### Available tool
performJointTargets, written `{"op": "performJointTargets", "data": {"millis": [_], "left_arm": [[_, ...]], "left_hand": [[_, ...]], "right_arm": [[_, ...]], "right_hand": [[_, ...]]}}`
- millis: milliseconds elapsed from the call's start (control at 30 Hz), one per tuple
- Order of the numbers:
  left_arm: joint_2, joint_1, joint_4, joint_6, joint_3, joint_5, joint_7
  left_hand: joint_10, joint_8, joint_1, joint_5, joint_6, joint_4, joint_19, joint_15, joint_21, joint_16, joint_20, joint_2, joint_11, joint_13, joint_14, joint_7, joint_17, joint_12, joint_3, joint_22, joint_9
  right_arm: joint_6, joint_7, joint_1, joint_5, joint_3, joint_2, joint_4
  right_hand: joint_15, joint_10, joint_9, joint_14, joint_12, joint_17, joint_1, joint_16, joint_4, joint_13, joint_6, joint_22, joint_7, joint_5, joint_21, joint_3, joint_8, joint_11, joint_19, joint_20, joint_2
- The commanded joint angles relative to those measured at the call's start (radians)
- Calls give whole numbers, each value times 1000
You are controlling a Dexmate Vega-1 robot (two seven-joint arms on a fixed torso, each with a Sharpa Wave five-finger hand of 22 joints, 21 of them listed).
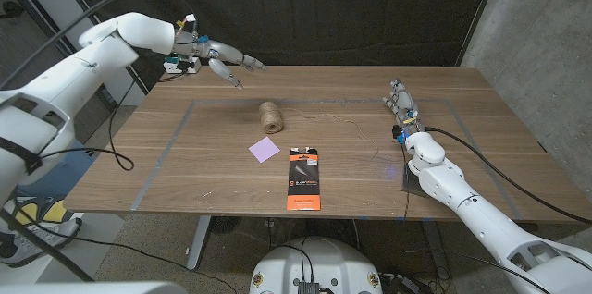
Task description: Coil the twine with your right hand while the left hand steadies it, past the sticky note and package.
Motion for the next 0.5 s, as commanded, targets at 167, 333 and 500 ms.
{"op": "performJointTargets", "data": {"millis": [167, 333, 500], "left_arm": [[-29, -72, 19, -95, 55, 135, 26], [-45, -95, 47, -138, 72, 175, 45], [-67, -121, 84, -202, 94, 218, 74]], "left_hand": [[-13, 3, 30, -7, -7, -1, -6, 4, -2, -2, 0, 9, 0, 8, -8, 4, 5, -1, -6, 1, 4], [-34, -3, 47, -11, -28, 0, -10, 7, -3, -3, 2, 13, 10, 15, -14, 15, 7, -3, -10, 2, 7], [-47, -6, 54, -14, -41, 1, -16, 11, -4, -3, 3, 13, 19, 19, -18, 21, 8, -4, -16, 2, 9]], "right_arm": [[1, -18, -5, 8, 8, 11, 10], [-4, -27, -11, 10, 11, 11, 6], [2, -30, -13, 12, 12, 15, 10]], "right_hand": [[3, -17, 5, -14, 1, 3, 8, 0, -1, 6, -12, 2, -1, -7, 3, 8, -2, 1, -6, -4, 0], [6, -24, 5, -18, 0, 3, 7, 0, -1, 6, -18, 2, -1, -8, 2, 9, -3, 7, -9, -3, 0], [6, -29, 5, -22, 0, 3, 7, -1, -1, 6, -22, 2, 0, -9, 2, 10, -2, 10, -10, -3, 0]]}}
